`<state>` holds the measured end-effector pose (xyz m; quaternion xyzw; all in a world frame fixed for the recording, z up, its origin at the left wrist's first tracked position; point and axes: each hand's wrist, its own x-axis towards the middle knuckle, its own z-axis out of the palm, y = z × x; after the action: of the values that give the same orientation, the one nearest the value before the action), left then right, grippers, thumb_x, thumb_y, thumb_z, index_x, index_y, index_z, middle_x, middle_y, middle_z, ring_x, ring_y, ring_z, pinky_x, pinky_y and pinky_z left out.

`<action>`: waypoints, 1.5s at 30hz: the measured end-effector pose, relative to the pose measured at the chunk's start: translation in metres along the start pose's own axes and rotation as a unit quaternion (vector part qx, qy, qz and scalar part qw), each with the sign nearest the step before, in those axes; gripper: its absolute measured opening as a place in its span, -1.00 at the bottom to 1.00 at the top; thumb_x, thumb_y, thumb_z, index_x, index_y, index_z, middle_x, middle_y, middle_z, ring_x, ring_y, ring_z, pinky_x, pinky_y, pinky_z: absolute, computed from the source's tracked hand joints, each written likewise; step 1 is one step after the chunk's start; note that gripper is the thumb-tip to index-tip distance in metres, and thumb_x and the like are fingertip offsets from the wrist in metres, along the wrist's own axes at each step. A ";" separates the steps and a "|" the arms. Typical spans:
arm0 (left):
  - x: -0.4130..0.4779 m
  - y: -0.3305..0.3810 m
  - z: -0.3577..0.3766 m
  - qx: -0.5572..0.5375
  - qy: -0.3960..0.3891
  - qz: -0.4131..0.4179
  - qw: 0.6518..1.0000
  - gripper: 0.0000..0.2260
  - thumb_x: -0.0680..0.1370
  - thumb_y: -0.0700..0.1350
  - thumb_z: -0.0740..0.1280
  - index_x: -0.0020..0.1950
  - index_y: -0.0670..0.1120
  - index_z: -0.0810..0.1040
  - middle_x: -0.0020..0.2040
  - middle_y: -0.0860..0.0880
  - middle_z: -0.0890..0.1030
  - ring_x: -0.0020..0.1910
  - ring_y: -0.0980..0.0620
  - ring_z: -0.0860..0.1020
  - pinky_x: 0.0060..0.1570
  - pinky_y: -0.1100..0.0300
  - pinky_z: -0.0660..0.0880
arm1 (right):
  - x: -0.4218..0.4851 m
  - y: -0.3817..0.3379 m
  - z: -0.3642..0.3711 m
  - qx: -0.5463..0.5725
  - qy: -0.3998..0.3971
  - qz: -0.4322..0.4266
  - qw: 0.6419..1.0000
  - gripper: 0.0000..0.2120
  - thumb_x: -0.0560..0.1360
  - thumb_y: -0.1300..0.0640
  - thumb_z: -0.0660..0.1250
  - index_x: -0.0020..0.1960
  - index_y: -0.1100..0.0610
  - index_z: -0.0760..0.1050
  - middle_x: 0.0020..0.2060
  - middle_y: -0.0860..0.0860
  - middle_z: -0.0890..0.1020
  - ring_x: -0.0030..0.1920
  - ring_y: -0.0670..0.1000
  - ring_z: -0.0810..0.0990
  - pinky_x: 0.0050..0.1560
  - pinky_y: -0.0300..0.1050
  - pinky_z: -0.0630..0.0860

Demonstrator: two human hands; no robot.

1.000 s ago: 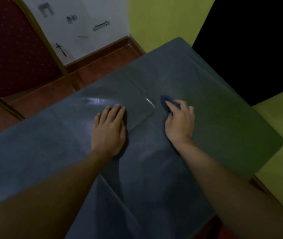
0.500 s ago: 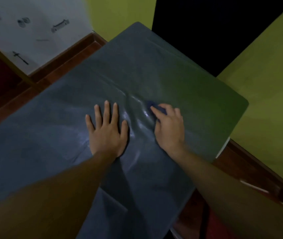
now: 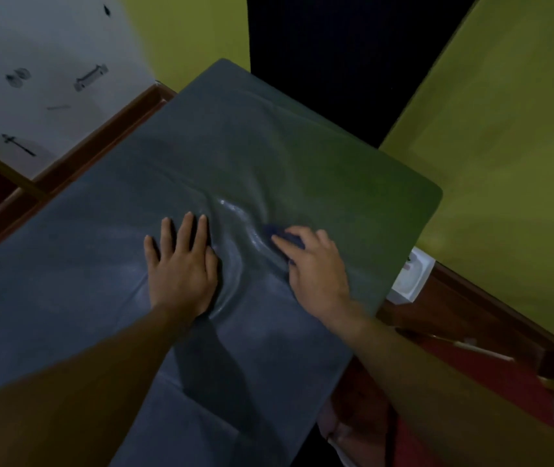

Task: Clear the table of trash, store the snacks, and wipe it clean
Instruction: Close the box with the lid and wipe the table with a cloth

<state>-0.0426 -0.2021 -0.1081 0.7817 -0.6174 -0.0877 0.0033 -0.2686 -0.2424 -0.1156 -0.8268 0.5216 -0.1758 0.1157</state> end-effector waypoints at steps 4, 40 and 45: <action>0.016 0.025 -0.008 -0.033 0.002 0.002 0.999 -0.43 0.56 0.09 -0.03 0.60 0.06 0.07 0.53 -0.06 0.22 0.55 -0.22 0.06 0.49 -0.30 -0.06 | 0.005 0.056 -0.018 -0.041 0.019 -0.009 0.999 -0.51 0.41 0.30 0.32 0.27 -0.05 0.61 0.18 0.03 0.58 0.01 0.16 0.47 -0.03 0.08 0.48; 0.044 0.078 0.010 0.006 -0.013 -0.045 0.999 -0.39 0.58 0.34 -0.15 0.59 0.20 -0.18 0.62 0.11 -0.13 0.58 -0.19 -0.25 0.45 -0.37 -0.23 | 0.072 0.066 -0.019 0.014 -0.033 -0.057 0.998 -0.50 0.38 0.28 0.40 0.29 -0.01 0.60 0.14 0.02 0.55 0.01 0.13 0.47 0.00 0.01 0.48; 0.042 0.076 0.008 -0.009 -0.003 -0.045 0.999 -0.35 0.57 0.37 -0.12 0.60 0.16 -0.16 0.62 0.11 -0.14 0.58 -0.15 -0.24 0.47 -0.32 -0.22 | 0.101 0.090 -0.021 -0.022 0.055 0.068 0.996 -0.57 0.41 0.29 0.36 0.22 -0.01 0.63 0.08 0.09 0.56 -0.01 0.22 0.49 -0.05 0.11 0.49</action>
<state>-0.1076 -0.2601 -0.1135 0.8082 -0.5812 -0.0954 0.0042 -0.3111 -0.3720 -0.1133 -0.7806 0.5863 -0.2012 0.0801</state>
